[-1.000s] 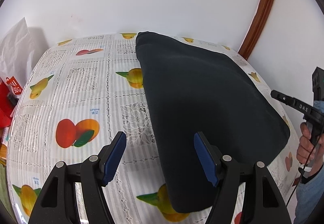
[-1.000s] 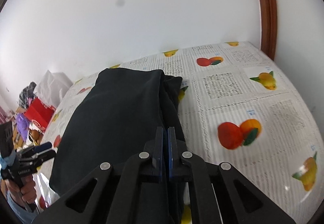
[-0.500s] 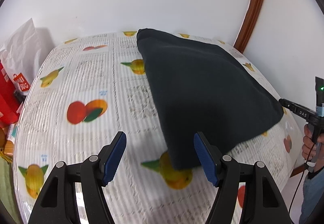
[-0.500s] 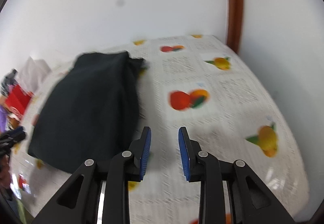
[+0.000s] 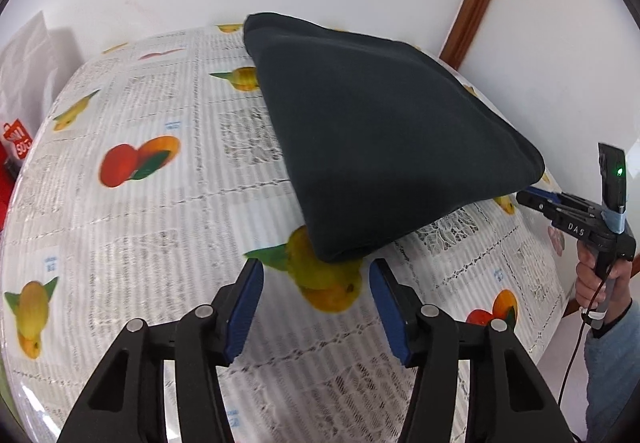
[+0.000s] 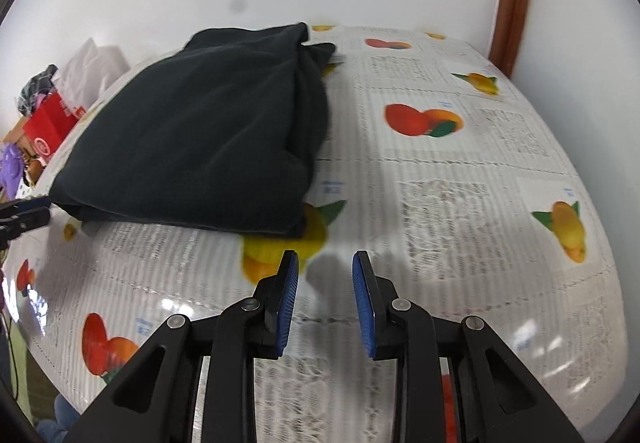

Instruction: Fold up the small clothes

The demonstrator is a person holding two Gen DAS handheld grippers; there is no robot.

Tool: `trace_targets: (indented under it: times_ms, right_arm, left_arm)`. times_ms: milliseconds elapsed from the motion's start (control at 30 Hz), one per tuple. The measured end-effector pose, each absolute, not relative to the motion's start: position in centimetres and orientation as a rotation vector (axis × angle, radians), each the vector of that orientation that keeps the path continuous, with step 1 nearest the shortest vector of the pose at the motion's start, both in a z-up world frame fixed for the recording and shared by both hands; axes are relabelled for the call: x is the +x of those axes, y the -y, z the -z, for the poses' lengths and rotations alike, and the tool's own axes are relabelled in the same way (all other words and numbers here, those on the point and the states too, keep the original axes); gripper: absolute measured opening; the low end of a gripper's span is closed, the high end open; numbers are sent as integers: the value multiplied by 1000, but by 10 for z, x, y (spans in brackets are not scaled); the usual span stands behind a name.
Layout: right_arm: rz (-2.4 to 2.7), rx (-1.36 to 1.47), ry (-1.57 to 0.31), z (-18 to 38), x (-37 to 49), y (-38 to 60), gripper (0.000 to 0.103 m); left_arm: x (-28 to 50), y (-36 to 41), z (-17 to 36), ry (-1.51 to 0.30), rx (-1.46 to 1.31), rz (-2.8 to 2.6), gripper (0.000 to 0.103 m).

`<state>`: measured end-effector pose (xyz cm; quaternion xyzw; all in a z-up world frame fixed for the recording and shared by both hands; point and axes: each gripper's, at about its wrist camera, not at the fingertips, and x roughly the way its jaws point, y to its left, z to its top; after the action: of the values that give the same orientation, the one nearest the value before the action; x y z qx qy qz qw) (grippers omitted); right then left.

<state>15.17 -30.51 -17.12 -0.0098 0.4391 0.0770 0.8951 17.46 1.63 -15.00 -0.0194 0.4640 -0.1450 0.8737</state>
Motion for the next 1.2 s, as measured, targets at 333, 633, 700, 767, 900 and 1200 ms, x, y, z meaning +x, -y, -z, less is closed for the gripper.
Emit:
trace_targets:
  times_ms: [333,633,700,767,900,1200]
  right_arm:
    - [-213,56,-876,170,165,298,27]
    - [-237,38,-860,172,181,272,14]
    - [-244,44,-860,172,186,266,14]
    - [-256,52,-860,172,190,261,14]
    - [-274,44,-858,172,194,250,14]
    - [-249,80,-855,162,179,274,17]
  left_arm:
    - [190,1,159,-977,-31,291,23]
    - [189,-23,158,-954,-79,251,14]
    - [188,-28,158,-953,-81,238,14]
    - [190,-35,159,-958,-95,222,14]
    - [193,-44,160,-974,-121,218,14]
    - [203,-46,161,-1001,-144,217,16]
